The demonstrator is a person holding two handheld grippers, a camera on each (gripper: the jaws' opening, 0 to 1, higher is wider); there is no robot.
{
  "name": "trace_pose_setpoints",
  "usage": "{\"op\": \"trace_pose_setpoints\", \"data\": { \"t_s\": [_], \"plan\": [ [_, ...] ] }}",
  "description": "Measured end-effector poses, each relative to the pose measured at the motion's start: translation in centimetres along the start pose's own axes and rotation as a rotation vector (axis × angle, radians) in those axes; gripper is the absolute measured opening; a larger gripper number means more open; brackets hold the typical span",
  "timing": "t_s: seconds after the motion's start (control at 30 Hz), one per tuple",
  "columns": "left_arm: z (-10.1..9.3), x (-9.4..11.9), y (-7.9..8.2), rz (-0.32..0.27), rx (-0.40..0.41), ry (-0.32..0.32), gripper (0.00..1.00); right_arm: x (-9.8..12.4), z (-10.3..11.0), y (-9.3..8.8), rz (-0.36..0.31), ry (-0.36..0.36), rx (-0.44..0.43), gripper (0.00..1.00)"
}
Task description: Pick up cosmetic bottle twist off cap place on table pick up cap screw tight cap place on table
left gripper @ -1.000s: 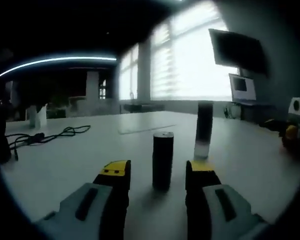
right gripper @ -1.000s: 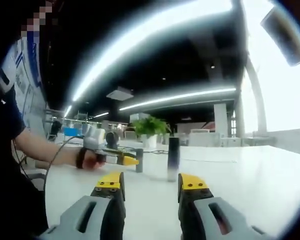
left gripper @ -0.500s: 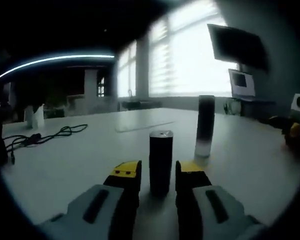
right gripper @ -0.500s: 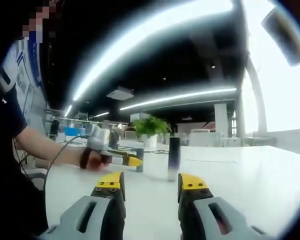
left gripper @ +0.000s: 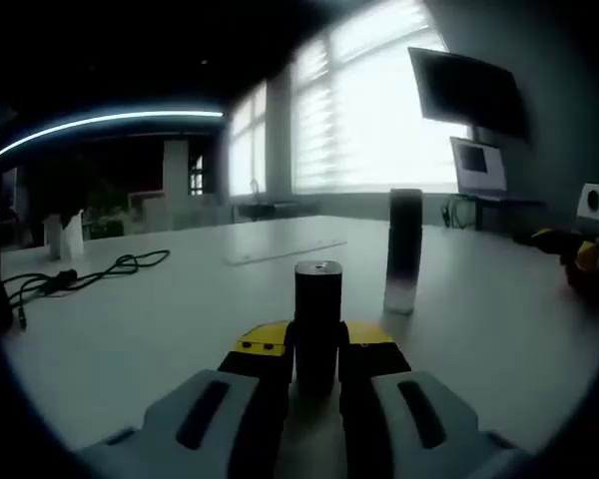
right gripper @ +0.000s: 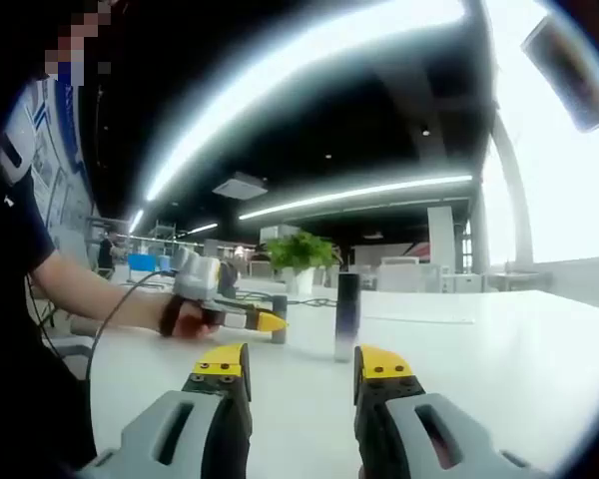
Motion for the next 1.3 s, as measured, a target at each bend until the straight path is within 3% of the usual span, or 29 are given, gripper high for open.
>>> {"op": "trace_pose_setpoints", "data": {
  "t_s": [0.67,0.7,0.77,1.0,1.3],
  "plan": [
    [-0.3,1.0,0.3,-0.017,0.024,-0.061,0.08,0.0,0.0,0.1,-0.010,-0.007,-0.011,0.35],
    [-0.8,1.7,0.7,-0.050,0.023,-0.099,0.08,0.0,0.0,0.1,-0.009,-0.008,-0.011,0.34],
    [-0.9,2.1,0.9,-0.072,0.026,-0.113,0.08,0.0,0.0,0.1,-0.007,-0.006,-0.009,0.34],
    [-1.9,3.8,1.5,-0.120,0.035,-0.196,0.08,0.0,0.0,0.1,-0.006,-0.007,-0.008,0.34],
    [-2.7,6.0,2.3,-0.187,0.016,-0.233,0.08,0.0,-0.1,0.1,-0.005,-0.008,-0.009,0.34]
  ]
}}
Point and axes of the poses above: the point that each gripper's makers call its tool centre point, and the gripper's own axes: x roughly backward along the fingers, z roughly to its left, y roughly out of its top, the point moved 5 cm from there along x, roughly backward along the fingers, and after that the axes turned 8 degrees about y, right-handed, at the moved point
